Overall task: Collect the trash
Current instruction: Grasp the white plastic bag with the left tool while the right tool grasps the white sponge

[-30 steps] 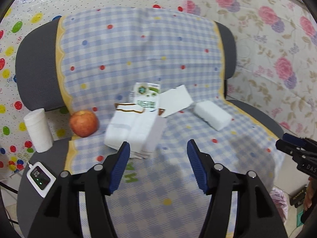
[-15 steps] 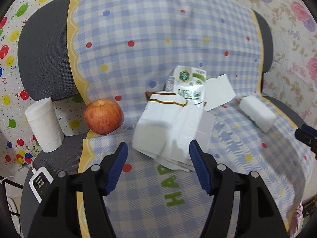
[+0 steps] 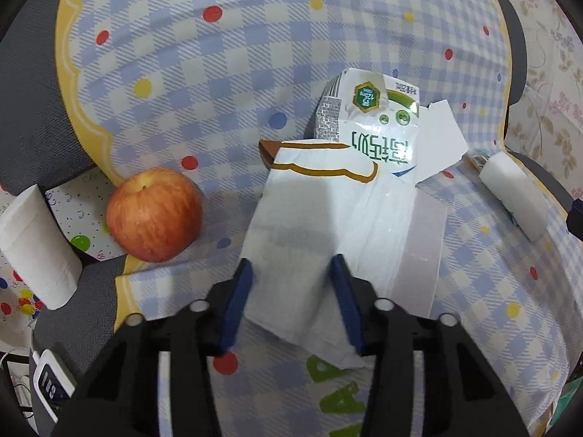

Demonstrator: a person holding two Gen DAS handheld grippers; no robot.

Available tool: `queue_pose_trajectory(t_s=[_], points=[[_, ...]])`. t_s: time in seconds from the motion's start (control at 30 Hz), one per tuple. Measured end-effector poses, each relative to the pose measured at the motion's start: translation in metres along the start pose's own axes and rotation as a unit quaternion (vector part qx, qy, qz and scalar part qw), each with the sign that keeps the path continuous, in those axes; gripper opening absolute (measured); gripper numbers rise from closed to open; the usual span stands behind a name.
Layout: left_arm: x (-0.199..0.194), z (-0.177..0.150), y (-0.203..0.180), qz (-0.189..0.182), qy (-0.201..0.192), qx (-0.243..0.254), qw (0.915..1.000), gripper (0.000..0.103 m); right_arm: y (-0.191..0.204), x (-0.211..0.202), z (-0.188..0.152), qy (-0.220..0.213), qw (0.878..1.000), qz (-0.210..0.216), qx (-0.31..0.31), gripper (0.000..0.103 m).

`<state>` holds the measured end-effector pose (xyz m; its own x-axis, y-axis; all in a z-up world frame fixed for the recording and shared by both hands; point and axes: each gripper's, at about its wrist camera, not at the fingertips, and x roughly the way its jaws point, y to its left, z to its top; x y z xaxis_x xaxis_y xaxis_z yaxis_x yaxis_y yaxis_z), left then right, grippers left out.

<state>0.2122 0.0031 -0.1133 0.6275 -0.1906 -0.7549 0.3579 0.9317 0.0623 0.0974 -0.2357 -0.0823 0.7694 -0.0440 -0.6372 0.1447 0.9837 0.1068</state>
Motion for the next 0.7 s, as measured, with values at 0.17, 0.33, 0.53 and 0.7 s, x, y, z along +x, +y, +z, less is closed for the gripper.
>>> queue_pose_trajectory(t_s=[0.17, 0.33, 0.53, 0.7], points=[[-0.007, -0.001, -0.003, -0.01, -0.01, 0.009, 0.9999, 0.002, -0.001, -0.005, -0.001, -0.005, 1.0, -0.002, 0.006, 0.067], [-0.056, -0.012, -0.007, -0.038, -0.062, -0.012, 0.9973, 0.0, -0.007, -0.017, -0.009, -0.008, 1.0, -0.008, 0.005, 0.067], [-0.116, -0.02, -0.014, -0.062, -0.118, -0.021, 0.9908, 0.0, -0.015, -0.018, -0.015, 0.004, 1.0, -0.017, 0.004, 0.068], [-0.13, -0.013, -0.026, -0.078, -0.137, -0.014, 0.9874, 0.0, -0.022, -0.003, -0.011, 0.013, 0.999, -0.034, -0.01, 0.085]])
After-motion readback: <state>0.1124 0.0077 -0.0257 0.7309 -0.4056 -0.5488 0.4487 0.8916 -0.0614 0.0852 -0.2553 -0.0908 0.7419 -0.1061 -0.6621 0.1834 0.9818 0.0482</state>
